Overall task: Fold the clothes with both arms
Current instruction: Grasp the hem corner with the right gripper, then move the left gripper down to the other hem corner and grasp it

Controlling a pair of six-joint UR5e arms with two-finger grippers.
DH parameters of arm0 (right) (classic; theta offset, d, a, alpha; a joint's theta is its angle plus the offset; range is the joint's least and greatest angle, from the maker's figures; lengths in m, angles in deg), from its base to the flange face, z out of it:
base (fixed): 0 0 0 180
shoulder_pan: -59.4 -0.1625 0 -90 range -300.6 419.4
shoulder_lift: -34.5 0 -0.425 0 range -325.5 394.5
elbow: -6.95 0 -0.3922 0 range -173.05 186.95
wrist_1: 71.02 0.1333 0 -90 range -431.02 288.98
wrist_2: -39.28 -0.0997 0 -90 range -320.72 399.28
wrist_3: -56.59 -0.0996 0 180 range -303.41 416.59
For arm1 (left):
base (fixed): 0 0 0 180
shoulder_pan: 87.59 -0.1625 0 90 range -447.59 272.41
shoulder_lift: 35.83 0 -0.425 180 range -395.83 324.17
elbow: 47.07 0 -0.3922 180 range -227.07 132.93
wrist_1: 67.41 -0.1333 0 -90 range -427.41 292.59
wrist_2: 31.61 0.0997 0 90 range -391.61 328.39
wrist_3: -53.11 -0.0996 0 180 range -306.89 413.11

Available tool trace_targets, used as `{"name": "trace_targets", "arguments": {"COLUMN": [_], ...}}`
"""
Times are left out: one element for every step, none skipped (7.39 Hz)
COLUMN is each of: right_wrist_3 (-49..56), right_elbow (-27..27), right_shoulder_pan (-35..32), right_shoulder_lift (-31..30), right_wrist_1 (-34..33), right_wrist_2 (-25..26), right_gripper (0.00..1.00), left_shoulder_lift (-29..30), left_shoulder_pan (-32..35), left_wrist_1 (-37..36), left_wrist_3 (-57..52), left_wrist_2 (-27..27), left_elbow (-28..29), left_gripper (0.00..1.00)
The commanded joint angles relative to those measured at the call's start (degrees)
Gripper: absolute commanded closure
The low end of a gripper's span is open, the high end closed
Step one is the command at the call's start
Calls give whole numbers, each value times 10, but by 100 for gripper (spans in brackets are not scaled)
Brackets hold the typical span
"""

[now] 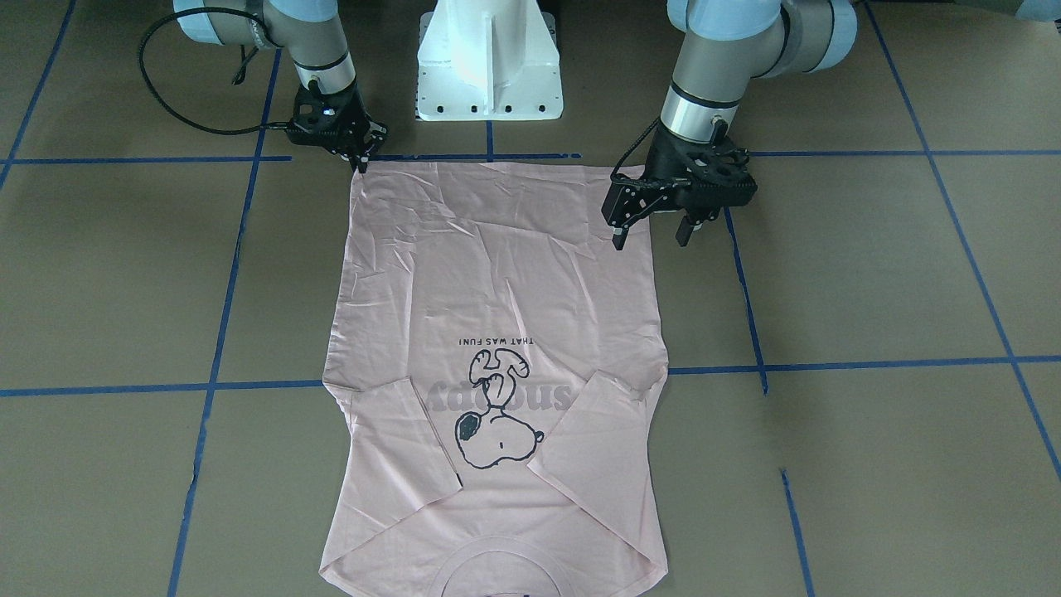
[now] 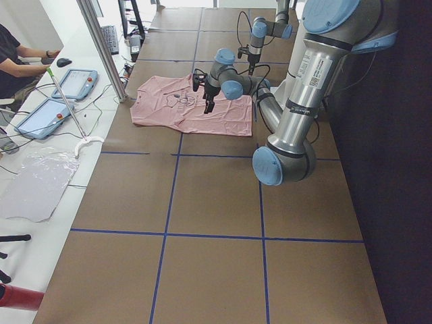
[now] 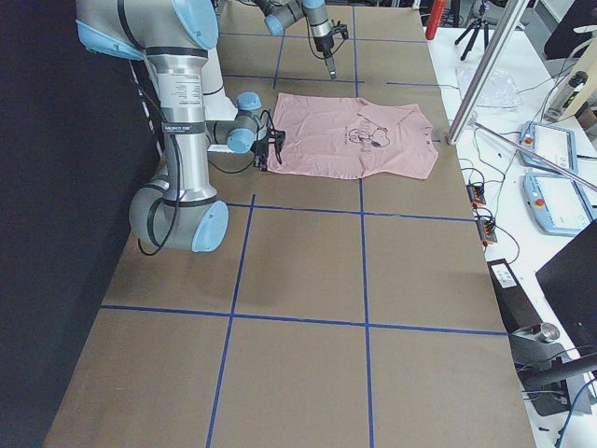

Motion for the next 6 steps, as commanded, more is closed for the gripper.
{"name": "trace_targets", "arguments": {"right_wrist_3": [0,0,0,0,1,1], "right_elbow": [9,22,28,31,32,32], "right_shoulder_pan": [-1,-1,-7,-8,-11,-14], "right_shoulder_lift": [0,1,1,5,8,9], "right_wrist_1": [1,1,2,2,2,2], "right_wrist_2": [5,0,0,-1,-1,-1], "right_gripper": [100,100,100,100,100,100], "left_shoulder_lift": [-5,-6,-26,-35,-62,-81], "left_shoulder_pan": [-3,-17,-48,-77,-100,-119], "left_wrist_1": [0,-2,1,-1,-1,-2], "left_wrist_3": [4,15,79,114,138,154], "left_wrist_2": [-5,-6,1,3,15,43], "left_elbow": [0,-3,-6,-16,-21,-28], "left_gripper": [0,0,0,0,0,0]}}
